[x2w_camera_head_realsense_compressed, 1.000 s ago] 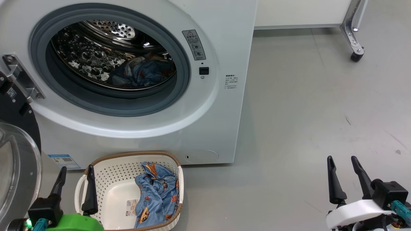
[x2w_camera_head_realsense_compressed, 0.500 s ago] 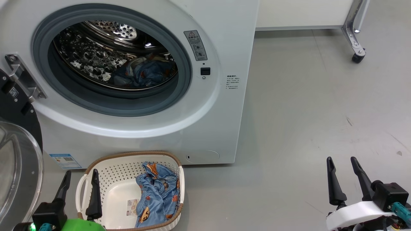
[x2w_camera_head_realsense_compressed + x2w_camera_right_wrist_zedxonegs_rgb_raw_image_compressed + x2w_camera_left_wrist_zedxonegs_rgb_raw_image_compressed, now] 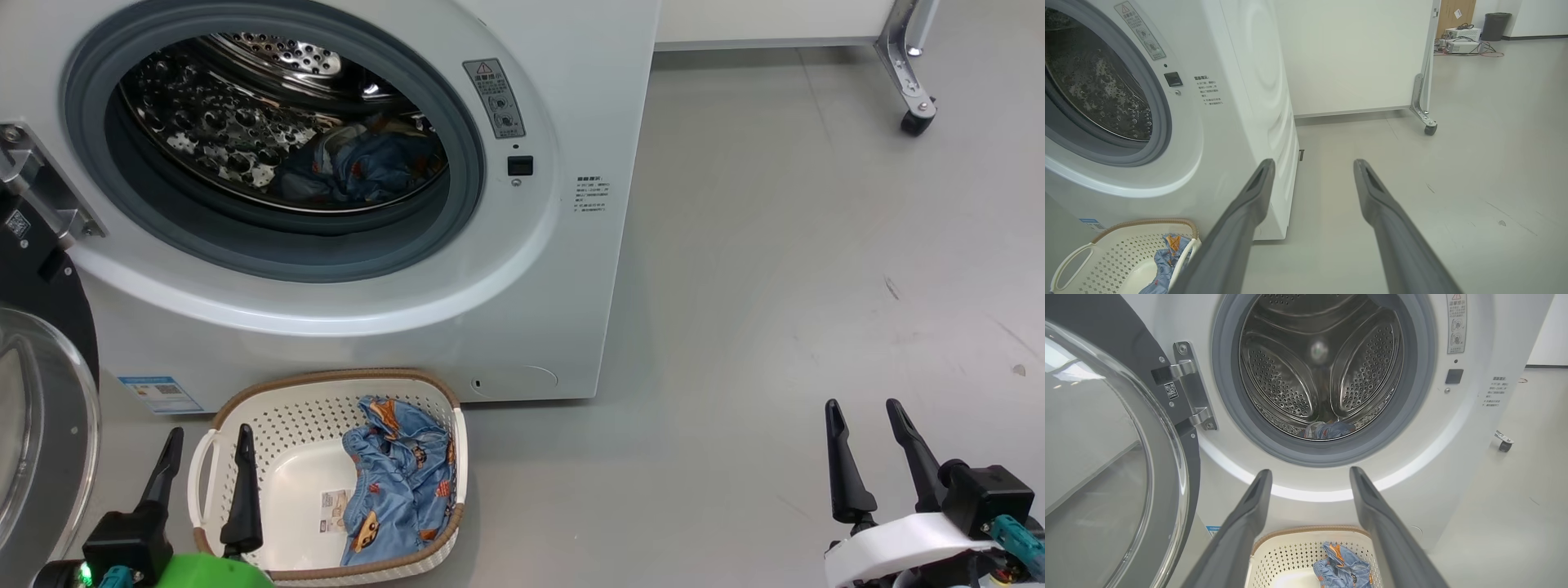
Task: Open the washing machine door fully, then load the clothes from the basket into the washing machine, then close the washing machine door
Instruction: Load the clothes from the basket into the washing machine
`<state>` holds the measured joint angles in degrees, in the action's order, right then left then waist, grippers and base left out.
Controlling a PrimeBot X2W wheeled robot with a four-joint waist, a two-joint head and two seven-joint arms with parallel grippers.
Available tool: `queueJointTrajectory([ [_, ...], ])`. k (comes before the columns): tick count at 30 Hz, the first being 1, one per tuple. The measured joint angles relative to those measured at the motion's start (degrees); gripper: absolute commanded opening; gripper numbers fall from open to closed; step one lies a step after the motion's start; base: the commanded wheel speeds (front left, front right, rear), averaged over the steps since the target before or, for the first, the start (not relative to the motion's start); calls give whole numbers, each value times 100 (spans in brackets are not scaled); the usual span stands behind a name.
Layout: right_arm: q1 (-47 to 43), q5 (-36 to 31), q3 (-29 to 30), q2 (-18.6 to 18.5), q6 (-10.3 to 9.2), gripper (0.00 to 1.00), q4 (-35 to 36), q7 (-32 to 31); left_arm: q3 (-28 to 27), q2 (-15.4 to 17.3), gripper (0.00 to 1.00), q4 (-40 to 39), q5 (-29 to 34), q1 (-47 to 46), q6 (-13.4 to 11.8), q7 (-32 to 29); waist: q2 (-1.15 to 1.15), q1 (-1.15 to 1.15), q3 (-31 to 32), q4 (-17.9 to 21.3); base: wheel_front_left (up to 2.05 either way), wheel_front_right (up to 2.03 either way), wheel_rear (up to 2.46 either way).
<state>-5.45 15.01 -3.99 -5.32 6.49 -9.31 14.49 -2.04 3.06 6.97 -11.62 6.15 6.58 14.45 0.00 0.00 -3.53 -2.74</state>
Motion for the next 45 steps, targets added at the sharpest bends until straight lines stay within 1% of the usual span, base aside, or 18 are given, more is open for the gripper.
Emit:
queueJointTrajectory([
  [8,20,0,-41,8,0,100,146,-1,36,-19,100,0,-63,-43,3,0,0,0,-373,54,0,0,0],
  [13,55,-1,-88,11,-1,100,208,-1,33,-27,100,21,-267,-248,19,0,0,0,-713,84,0,0,0],
  [21,279,-8,-201,81,-9,100,243,-10,27,-35,100,383,-414,-552,27,0,0,0,-1326,135,0,0,0],
  [28,532,-60,-322,129,-12,100,294,-10,-12,-26,100,740,-554,-1035,30,0,0,0,-1887,214,0,0,0],
  [33,788,-85,-392,145,-13,100,356,-9,-3,66,100,935,-560,-1534,47,-2,0,1,-2291,305,0,0,0],
  [39,1026,-96,-438,160,-16,100,403,-9,2,292,100,1158,-563,-2148,48,-86,0,1,-2777,447,0,0,0],
  [41,1093,-96,-450,168,-62,100,404,-9,2,344,100,1257,-564,-2331,48,-129,0,1,-2940,497,0,0,0],
  [45,1246,-96,-494,174,-67,100,408,-9,-7,394,100,1526,-614,-2637,53,-215,0,1,-3259,592,0,0,0],
])
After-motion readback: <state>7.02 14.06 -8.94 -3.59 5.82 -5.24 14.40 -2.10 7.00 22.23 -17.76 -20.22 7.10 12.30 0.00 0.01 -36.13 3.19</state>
